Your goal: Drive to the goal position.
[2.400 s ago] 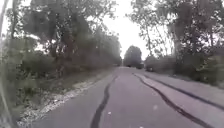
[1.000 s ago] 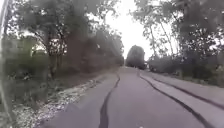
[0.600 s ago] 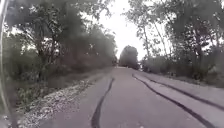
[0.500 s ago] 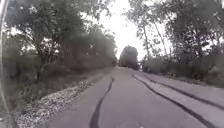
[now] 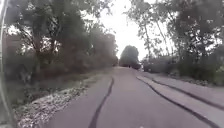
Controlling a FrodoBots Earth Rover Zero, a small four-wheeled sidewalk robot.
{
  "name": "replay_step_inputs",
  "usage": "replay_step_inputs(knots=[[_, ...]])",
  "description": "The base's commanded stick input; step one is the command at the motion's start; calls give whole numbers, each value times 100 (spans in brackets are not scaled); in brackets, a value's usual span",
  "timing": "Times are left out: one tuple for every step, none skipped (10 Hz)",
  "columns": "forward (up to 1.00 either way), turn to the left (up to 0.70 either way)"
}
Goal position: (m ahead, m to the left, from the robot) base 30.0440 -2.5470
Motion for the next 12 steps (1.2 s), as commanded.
replay_step_inputs(knots=[[70, 1], [70, 1], [70, 1], [70, 1], [70, 1], [70, 1], [70, 1], [70, 1], [70, 1], [70, 1], [70, 1], [70, 1]])
